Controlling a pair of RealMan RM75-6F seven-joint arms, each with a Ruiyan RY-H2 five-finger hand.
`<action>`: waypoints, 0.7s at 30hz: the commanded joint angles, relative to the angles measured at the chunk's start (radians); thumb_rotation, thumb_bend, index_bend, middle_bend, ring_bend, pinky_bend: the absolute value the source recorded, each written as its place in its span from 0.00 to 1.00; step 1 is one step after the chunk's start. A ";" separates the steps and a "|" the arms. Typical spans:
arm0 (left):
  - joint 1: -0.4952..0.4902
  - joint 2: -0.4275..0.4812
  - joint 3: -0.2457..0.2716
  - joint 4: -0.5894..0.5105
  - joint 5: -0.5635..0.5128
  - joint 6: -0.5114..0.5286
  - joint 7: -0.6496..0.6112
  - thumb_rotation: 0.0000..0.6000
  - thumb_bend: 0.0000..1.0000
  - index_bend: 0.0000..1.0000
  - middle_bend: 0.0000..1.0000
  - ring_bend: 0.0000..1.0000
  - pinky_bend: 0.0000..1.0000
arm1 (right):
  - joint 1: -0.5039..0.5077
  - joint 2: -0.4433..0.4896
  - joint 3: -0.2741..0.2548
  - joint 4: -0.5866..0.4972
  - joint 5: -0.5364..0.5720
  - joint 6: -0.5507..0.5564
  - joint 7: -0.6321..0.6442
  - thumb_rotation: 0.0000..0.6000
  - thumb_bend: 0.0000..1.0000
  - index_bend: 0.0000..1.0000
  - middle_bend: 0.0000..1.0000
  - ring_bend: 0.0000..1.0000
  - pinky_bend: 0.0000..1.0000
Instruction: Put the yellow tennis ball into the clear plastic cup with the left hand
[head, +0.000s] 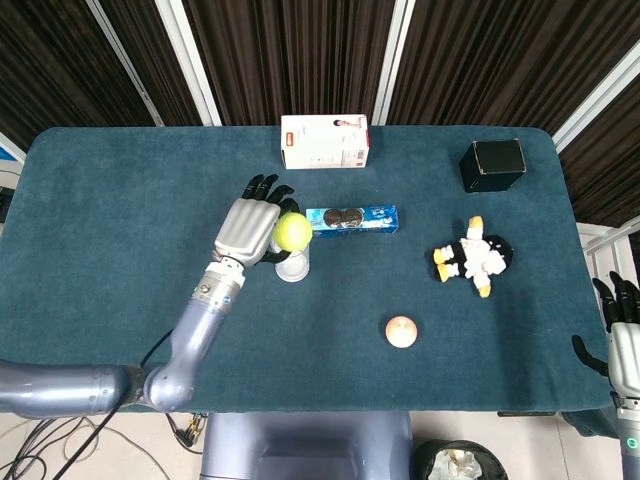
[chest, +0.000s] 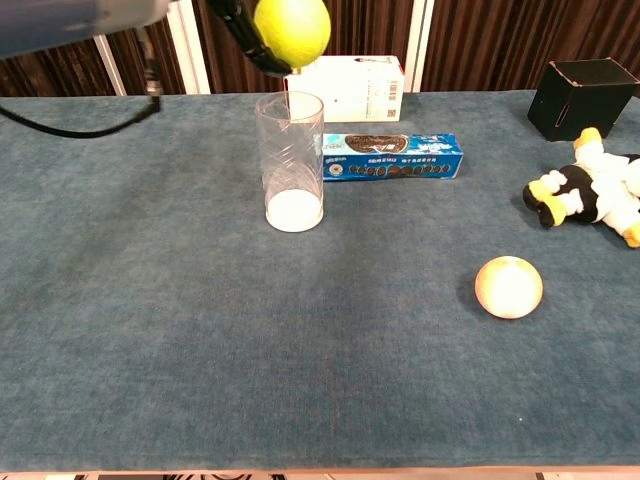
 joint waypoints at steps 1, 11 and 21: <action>-0.025 -0.034 0.010 0.037 -0.024 0.030 0.033 1.00 0.31 0.50 0.18 0.00 0.00 | -0.004 0.004 0.004 0.000 0.003 0.005 0.009 1.00 0.35 0.13 0.04 0.05 0.00; -0.038 -0.078 0.026 0.101 -0.070 0.058 0.051 1.00 0.30 0.49 0.18 0.00 0.00 | -0.008 0.011 0.007 0.000 0.006 0.009 0.024 1.00 0.35 0.13 0.03 0.05 0.00; -0.053 -0.083 0.051 0.109 -0.101 0.025 0.085 1.00 0.18 0.28 0.14 0.00 0.00 | -0.007 0.010 0.011 0.000 0.014 0.006 0.020 1.00 0.35 0.13 0.04 0.05 0.00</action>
